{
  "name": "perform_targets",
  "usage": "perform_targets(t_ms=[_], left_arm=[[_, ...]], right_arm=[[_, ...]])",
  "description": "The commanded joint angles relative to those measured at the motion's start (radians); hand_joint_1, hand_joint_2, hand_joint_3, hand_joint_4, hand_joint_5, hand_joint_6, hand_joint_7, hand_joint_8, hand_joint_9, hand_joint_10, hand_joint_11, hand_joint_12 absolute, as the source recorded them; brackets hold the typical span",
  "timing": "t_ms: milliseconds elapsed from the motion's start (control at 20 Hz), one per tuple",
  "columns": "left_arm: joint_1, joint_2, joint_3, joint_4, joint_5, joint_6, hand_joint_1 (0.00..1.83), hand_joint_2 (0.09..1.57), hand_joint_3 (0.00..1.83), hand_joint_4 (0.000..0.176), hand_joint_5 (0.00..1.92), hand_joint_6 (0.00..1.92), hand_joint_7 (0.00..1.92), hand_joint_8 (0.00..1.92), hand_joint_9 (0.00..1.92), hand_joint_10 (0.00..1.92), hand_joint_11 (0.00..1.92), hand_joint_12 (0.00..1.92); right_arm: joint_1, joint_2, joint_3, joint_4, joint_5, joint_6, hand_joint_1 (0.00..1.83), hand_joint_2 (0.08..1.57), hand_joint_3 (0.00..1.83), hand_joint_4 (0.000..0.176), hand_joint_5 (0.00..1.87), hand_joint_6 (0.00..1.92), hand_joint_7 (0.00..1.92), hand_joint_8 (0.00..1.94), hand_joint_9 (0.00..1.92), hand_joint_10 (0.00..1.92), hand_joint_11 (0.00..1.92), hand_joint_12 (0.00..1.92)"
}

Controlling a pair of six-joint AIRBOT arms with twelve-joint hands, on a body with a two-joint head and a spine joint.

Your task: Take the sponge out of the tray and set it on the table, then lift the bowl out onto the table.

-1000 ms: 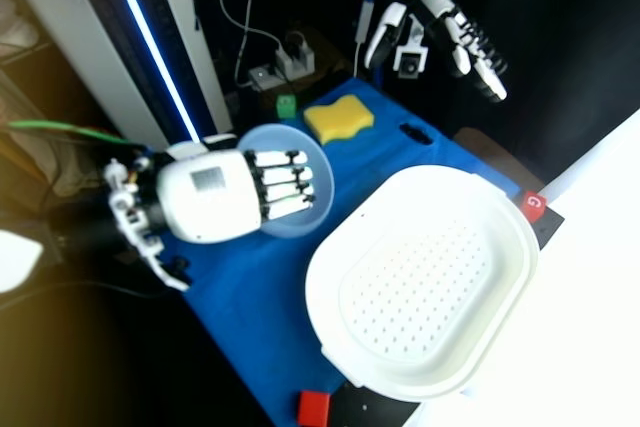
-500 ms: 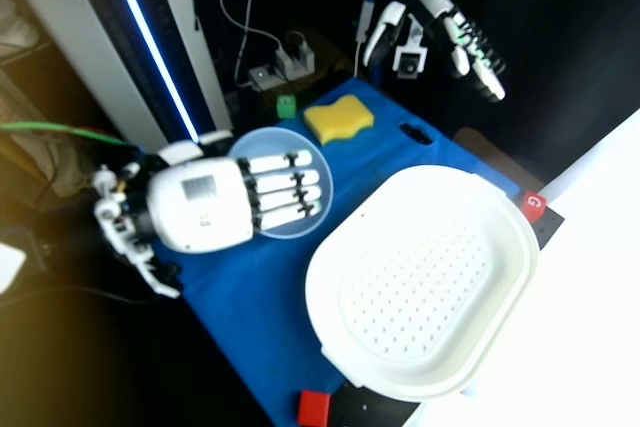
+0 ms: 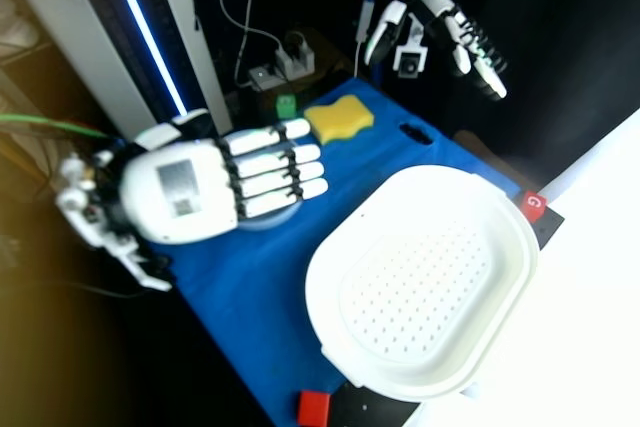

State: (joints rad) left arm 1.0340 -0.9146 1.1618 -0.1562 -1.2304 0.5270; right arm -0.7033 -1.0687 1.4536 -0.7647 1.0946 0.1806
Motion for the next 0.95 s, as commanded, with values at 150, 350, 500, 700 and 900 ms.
perform_targets(t_ms=[150,350,500,700,900], left_arm=[[0.019,0.005,-0.014,-0.037,-0.186,-0.015,0.47,1.00,0.00,0.112,0.09,0.00,0.01,0.00,0.00,0.00,0.00,0.00],[0.067,0.017,-0.050,-0.059,-0.282,-0.014,0.37,0.98,0.00,0.174,0.03,0.00,0.00,0.00,0.00,0.00,0.00,0.00],[0.102,0.016,-0.070,-0.109,-0.367,-0.014,0.27,1.05,0.02,0.176,0.00,0.00,0.00,0.00,0.00,0.00,0.03,0.01],[0.138,-0.004,-0.097,-0.147,-0.484,-0.015,0.32,1.08,0.00,0.152,0.00,0.00,0.00,0.00,0.00,0.00,0.00,0.00],[0.133,-0.006,-0.100,-0.138,-0.501,-0.039,0.32,0.99,0.00,0.159,0.00,0.00,0.00,0.00,0.00,0.00,0.00,0.00]], right_arm=[[-0.101,0.056,-0.044,0.300,0.260,-0.090,0.57,1.01,0.01,0.073,0.00,0.00,0.00,0.00,0.00,0.00,0.00,0.00],[-0.253,0.066,-0.074,0.583,0.448,-0.189,0.53,1.01,0.00,0.168,0.02,0.00,0.00,0.00,0.00,0.00,0.00,0.00],[-0.347,0.055,-0.079,0.757,0.562,-0.203,0.34,0.96,0.00,0.176,0.00,0.00,0.01,0.00,0.00,0.00,0.00,0.00],[-0.411,0.044,-0.099,0.860,0.654,-0.203,0.38,0.95,0.00,0.176,0.02,0.01,0.00,0.00,0.00,0.00,0.00,0.00],[-0.411,0.040,-0.112,0.852,0.668,-0.203,0.42,0.90,0.00,0.176,0.00,0.00,0.00,0.00,0.00,0.00,0.00,0.00]])
